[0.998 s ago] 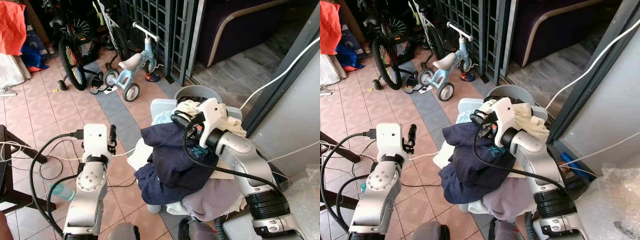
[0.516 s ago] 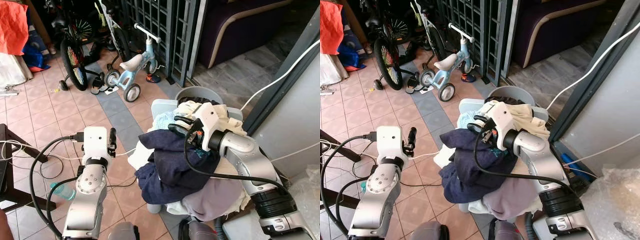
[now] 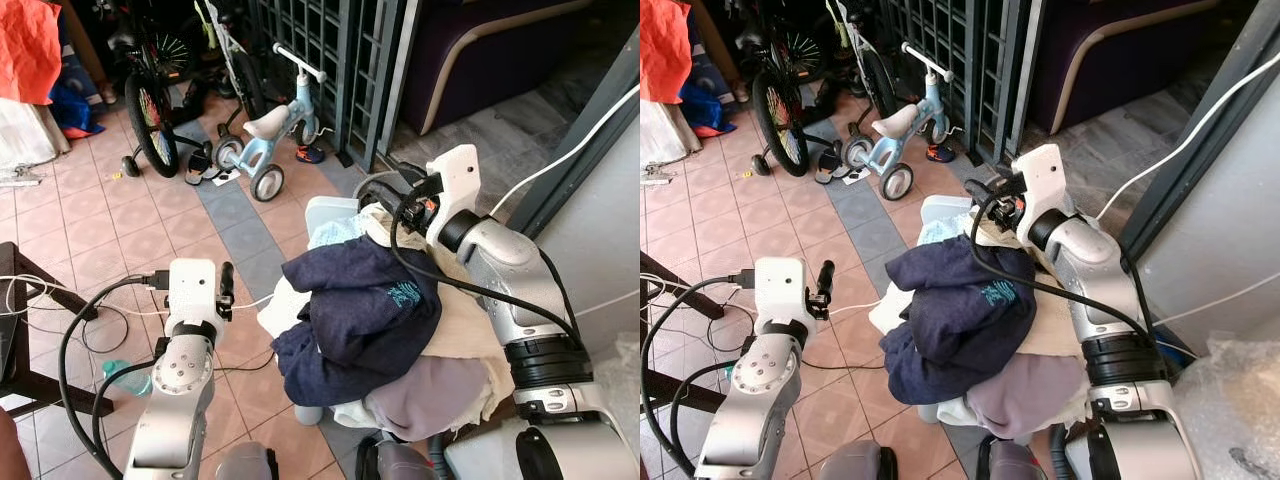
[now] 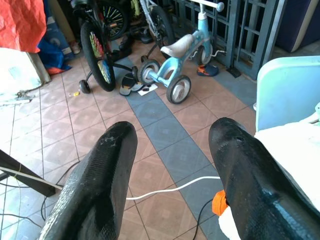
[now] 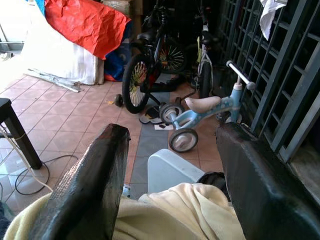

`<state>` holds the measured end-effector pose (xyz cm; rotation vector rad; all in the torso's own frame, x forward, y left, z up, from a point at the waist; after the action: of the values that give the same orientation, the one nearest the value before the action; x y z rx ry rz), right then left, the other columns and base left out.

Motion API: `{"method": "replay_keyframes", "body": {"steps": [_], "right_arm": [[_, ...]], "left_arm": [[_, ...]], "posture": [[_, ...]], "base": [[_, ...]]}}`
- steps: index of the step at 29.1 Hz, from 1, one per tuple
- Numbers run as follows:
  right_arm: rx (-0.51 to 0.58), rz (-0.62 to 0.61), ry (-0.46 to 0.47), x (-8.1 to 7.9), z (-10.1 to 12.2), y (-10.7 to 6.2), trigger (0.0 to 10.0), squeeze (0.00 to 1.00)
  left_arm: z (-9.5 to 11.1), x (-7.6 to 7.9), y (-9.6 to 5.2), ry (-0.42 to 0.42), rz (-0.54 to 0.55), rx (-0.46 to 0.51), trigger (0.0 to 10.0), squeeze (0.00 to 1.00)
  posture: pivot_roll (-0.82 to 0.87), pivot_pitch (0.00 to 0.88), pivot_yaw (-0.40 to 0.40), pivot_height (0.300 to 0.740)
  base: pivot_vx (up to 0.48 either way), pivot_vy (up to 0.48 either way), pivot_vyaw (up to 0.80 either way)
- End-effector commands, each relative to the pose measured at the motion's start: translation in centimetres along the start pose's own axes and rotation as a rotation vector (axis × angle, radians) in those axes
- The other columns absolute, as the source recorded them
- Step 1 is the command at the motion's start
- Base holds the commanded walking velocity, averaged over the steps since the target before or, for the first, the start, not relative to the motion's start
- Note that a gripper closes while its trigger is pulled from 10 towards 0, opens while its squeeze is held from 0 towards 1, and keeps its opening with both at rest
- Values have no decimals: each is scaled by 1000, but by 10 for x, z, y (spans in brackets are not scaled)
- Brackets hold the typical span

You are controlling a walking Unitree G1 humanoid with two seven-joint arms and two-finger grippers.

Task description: Clothes washing

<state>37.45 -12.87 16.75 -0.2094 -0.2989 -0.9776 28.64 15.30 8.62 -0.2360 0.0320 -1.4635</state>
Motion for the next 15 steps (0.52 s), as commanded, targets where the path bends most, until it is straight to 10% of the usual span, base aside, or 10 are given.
{"method": "replay_keyframes", "body": {"steps": [1,3,4,9,10,11,12,15], "right_arm": [[-47,42,22,-4,-11,-3,10000,1000],[-62,145,22,-17,-15,-7,10000,992],[-90,192,19,-23,-20,-10,10000,118],[-202,318,-15,-39,-43,-21,10000,0],[-203,321,-21,-40,-44,-21,8471,0],[-218,288,1,-37,-47,-20,1608,0],[-232,278,2,-37,-49,-19,0,0],[-284,277,-3,-37,-58,-21,0,0]], "left_arm": [[-2,-2,-3,5,7,-11,10000,0],[-2,-1,-2,4,6,-14,10000,0],[-2,-1,-1,4,5,-16,10000,0],[-2,1,1,4,-2,-18,10000,0],[-2,2,1,4,-2,-18,10000,0],[-2,2,1,3,-2,-18,10000,0],[-3,2,1,3,-1,-19,10000,0],[-3,2,1,1,1,-21,10000,0]], "posture": [[53,99,23,740],[51,98,25,740],[48,96,24,740],[44,91,24,740],[46,90,23,740],[45,89,22,740],[46,88,21,740],[48,85,19,740]], "base": [[0,0,0],[0,0,0],[0,0,0],[0,0,0],[0,0,0],[0,0,0],[0,0,0],[0,0,0]]}}
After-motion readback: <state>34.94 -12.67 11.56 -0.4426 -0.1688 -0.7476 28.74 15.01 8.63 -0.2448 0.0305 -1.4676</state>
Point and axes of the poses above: a point about 5 cm out from each wrist's last joint towards the gripper, its own y axis pointing out of the wrist towards the gripper, its own z axis along the axis of the wrist's last joint, x = y × z, the point moved 4 cm from there along y, pointing out of the wrist towards the gripper, and after that the axes turned 14 degrees about -y, right-handed, at the moved point
